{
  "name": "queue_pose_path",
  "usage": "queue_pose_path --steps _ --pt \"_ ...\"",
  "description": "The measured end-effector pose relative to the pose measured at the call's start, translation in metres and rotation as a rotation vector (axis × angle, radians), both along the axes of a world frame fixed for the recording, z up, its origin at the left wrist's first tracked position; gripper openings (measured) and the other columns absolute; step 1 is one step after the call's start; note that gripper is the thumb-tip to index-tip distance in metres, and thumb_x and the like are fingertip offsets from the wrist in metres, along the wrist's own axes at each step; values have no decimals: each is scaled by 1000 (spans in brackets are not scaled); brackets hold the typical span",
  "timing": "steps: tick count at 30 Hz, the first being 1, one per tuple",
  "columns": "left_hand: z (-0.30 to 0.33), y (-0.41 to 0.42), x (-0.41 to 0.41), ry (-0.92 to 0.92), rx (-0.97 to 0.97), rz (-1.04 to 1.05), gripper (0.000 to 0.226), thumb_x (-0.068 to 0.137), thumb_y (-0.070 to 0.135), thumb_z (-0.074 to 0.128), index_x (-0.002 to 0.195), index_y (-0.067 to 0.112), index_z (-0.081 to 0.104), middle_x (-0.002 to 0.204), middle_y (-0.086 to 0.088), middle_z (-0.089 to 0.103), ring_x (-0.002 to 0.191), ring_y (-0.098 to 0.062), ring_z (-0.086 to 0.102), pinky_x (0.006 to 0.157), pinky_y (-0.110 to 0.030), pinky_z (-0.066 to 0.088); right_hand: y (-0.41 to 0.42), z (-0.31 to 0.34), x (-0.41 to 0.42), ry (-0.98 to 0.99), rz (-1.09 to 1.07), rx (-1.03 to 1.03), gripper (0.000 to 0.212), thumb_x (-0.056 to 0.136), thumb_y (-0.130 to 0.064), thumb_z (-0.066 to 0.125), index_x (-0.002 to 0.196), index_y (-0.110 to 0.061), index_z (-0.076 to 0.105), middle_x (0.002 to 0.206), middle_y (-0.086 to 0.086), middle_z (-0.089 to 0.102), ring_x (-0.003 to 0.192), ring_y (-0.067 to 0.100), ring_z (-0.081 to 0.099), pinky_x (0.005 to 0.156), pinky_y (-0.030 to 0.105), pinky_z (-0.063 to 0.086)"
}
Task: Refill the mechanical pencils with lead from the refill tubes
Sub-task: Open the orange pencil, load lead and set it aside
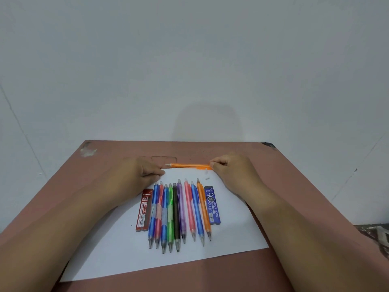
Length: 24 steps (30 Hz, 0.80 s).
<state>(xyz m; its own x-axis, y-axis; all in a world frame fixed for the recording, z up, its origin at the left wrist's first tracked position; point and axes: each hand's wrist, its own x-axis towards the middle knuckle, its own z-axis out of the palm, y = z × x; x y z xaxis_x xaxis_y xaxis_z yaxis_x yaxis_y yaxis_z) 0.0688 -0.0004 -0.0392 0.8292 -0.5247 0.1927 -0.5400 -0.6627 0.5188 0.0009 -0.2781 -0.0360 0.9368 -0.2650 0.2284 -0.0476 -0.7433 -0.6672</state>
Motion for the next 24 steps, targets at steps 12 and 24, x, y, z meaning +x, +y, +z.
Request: queue_pose_path --steps 12,24 --pt "-5 4 10 -9 -57 -43 28 92 27 69 119 33 73 123 21 65 98 12 59 83 -33 60 -6 39 -38 82 225 182 37 74 -48 87 107 -46 72 95 -17 66 95 11 65 83 35 60" --pt "-1 5 8 -16 -26 18 20 91 40 67 109 48 71 125 19 62 104 -1 60 78 -34 60 -2 50 -56 482 437 -259 86 53 -56 95 127 -47 53 119 -22 48 114 -3 48 93 21 44"
